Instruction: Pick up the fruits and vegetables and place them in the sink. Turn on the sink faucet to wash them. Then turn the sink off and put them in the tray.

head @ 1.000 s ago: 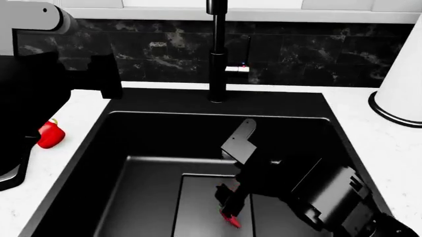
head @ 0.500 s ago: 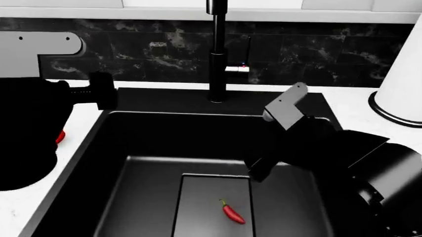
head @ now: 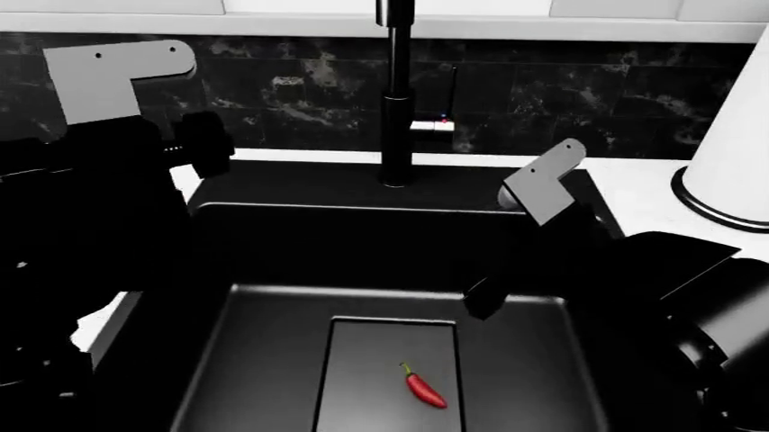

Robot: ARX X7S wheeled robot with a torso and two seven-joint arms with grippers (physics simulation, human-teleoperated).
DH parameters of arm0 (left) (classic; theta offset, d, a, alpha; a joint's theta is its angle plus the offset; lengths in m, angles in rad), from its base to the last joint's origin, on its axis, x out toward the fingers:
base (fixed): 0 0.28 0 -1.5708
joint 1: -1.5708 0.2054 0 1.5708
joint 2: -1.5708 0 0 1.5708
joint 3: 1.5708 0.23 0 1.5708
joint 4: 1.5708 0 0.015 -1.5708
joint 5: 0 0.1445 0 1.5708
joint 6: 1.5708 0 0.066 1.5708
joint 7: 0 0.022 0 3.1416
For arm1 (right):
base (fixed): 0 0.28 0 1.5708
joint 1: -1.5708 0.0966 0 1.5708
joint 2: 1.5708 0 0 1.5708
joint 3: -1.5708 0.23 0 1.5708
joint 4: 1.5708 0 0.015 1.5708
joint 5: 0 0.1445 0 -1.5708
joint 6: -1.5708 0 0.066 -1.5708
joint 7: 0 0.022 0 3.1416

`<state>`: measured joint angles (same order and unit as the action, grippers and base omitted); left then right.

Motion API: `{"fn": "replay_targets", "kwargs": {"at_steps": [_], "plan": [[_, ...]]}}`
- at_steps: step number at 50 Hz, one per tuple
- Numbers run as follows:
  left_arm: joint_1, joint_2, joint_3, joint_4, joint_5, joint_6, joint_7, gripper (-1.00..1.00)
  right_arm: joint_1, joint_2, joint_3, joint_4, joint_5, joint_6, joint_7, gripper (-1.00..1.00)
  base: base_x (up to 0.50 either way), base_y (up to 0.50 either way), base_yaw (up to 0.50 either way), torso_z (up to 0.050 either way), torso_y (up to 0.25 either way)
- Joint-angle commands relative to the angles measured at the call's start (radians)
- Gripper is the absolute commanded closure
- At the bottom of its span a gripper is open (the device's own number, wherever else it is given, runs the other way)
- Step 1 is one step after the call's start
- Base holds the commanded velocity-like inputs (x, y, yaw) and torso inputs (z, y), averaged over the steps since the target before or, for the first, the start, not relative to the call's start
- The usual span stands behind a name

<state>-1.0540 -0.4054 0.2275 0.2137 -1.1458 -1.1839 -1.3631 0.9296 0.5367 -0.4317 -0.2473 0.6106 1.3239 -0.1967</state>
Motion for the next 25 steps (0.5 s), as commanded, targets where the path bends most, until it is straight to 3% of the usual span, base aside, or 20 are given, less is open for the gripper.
{"fn": "replay_targets", "kwargs": {"at_steps": [1, 25], "plan": [[-0.02, 0.084, 0.016, -0.128, 0.077, 0.036, -0.08, -1.0, -0.007, 0.003, 0.005, 0.002, 0.005, -0.005, 0.005, -1.0, 0.0, 0.0, 0.0, 0.0, 0.0], [0.052, 0.129, -0.009, -0.259, 0.201, 0.202, -0.081, -1.0, -0.026, 0.015, -0.002, 0.01, 0.01, -0.024, 0.006, -1.0, 0.0, 0.0, 0.0, 0.0, 0.0]]}}
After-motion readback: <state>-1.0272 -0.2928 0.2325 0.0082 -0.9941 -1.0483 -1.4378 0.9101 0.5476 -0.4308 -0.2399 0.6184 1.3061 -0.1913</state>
